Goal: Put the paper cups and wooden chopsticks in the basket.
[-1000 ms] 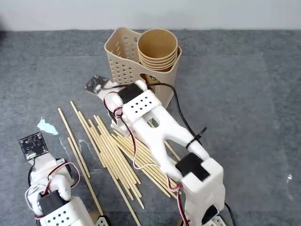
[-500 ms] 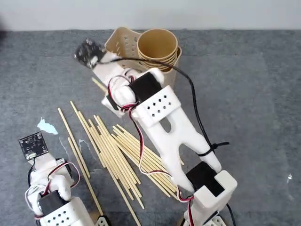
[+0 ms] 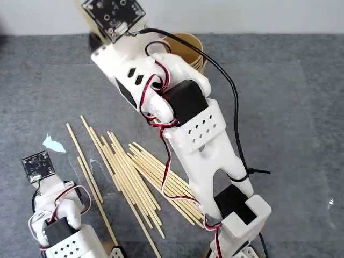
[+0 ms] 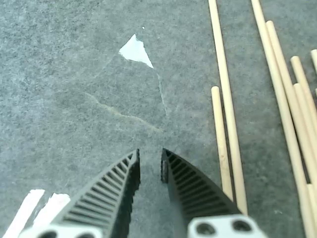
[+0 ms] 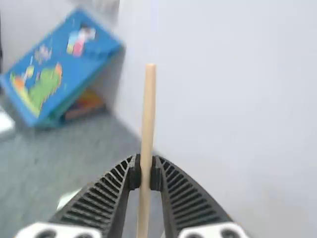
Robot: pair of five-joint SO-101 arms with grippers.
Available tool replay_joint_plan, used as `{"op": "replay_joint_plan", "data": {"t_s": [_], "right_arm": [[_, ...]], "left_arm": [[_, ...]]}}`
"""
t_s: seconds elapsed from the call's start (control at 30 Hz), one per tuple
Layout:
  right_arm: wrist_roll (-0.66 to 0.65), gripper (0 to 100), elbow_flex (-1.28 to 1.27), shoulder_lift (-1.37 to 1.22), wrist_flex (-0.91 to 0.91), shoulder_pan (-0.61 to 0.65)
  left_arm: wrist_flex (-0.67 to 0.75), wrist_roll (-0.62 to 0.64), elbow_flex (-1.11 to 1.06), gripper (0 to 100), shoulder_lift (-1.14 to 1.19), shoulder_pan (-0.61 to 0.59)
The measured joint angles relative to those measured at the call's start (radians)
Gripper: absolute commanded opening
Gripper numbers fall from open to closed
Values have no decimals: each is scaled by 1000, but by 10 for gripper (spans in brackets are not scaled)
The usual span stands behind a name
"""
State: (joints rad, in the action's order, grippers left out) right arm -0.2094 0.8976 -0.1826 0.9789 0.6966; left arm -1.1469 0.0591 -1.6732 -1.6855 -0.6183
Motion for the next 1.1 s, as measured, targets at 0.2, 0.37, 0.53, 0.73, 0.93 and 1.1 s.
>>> {"op": "replay_joint_plan", "data": {"t_s": [0.2, 0.37, 0.53, 0.73, 0.93, 1.1], "right_arm": [[-14, 8, 0, -95, -250, -78], [-20, 8, 0, -183, -367, -120], [-20, 63, 0, -273, -377, -141], [18, 169, 0, -296, -287, -153], [57, 121, 0, -209, -101, -153], [57, 97, 0, -141, 153, -149]], "left_arm": [[0, 0, 0, 78, 0, 0], [0, 0, 0, 78, 0, 0], [0, 0, 0, 78, 0, 0], [0, 0, 0, 78, 0, 0], [0, 0, 0, 78, 0, 0], [0, 0, 0, 78, 0, 0]]}}
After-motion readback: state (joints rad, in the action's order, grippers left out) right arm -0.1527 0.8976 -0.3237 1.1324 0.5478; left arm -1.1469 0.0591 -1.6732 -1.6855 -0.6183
